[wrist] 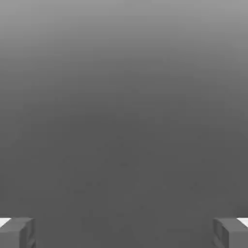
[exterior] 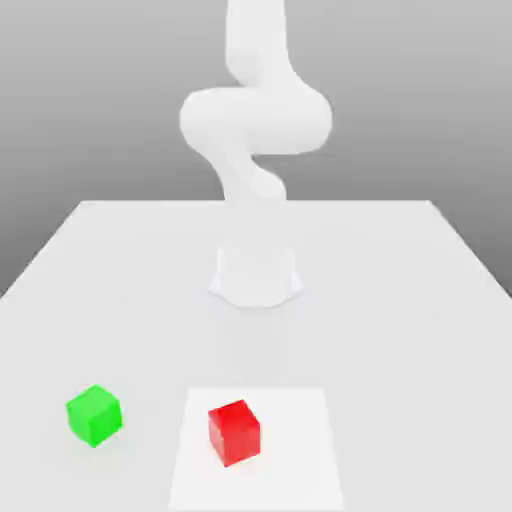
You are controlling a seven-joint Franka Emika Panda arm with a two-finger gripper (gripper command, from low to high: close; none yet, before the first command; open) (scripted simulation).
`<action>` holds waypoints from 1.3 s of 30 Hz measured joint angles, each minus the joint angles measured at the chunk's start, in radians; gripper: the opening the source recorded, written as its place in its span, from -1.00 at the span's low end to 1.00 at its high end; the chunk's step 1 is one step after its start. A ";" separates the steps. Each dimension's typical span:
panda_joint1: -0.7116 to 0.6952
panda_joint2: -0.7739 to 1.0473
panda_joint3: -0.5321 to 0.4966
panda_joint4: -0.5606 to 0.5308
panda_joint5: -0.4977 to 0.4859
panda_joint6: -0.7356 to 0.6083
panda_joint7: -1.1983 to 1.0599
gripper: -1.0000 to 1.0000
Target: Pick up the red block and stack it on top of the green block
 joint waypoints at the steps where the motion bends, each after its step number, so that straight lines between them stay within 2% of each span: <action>1: 0.007 0.040 -0.009 -0.018 -0.002 0.021 -0.024 0.00; 20: 0.069 0.732 -0.125 -0.333 0.028 0.389 -0.491 0.00; 26: 0.028 0.950 -0.071 -0.327 0.093 0.559 -0.566 0.00; 27: 0.015 0.982 -0.057 -0.322 0.101 0.586 -0.573 -1.00; 34: 0.011 0.987 -0.053 -0.321 0.101 0.589 -0.573 -1.00; 39: 0.028 0.831 -0.082 -0.345 0.042 0.458 -0.529 -1.00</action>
